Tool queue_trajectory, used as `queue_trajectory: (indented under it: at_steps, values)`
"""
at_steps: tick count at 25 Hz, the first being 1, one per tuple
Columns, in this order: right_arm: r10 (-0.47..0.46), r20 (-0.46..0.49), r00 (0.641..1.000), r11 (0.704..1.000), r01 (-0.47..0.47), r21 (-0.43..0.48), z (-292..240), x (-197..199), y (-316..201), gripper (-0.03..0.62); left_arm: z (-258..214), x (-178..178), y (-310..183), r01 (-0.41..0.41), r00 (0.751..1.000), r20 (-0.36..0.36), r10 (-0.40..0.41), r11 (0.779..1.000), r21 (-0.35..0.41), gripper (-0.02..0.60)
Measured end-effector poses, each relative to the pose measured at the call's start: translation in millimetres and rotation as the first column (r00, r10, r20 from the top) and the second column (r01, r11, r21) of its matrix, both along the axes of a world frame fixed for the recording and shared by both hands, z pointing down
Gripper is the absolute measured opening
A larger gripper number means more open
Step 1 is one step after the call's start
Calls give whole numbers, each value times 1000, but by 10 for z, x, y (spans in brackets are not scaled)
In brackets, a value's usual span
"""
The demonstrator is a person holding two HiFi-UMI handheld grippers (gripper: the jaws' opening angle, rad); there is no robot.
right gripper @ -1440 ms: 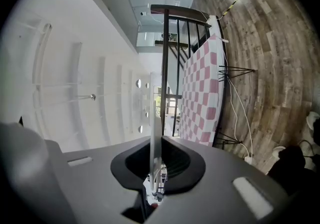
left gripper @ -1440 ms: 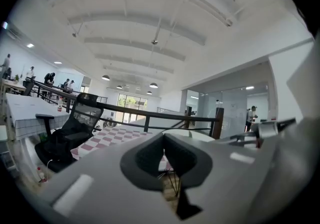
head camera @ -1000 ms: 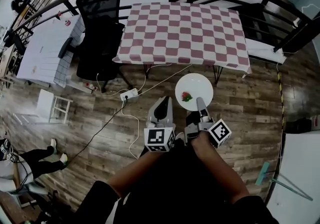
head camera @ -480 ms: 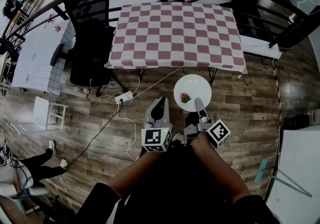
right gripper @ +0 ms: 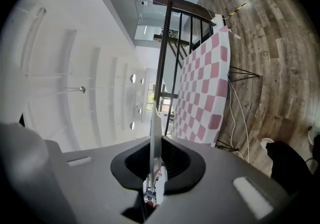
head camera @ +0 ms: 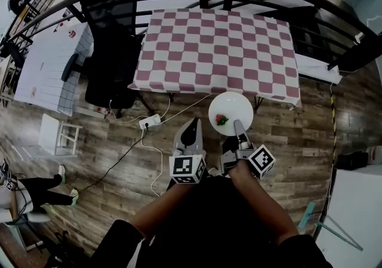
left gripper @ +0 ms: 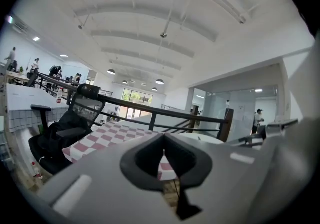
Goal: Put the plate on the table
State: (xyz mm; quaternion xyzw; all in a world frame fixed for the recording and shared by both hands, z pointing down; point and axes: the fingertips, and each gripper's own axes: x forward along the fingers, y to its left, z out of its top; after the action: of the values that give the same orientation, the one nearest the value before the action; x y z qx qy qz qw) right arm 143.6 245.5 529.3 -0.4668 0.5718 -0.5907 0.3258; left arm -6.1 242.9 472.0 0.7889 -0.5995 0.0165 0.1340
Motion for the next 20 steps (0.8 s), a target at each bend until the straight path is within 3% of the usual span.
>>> queue_trajectory:
  at_steps: [10, 20]
  values:
    - [32, 43, 999, 998, -30, -51, 11, -288, -1010, 18, -91, -255, -1050, -23, 1000, 8, 23, 1000, -15, 8]
    - [65, 34, 997, 998, -64, -28, -117, -705, -2038, 18, -236, -631, -2093, -78, 997, -5, 78, 997, 0, 8]
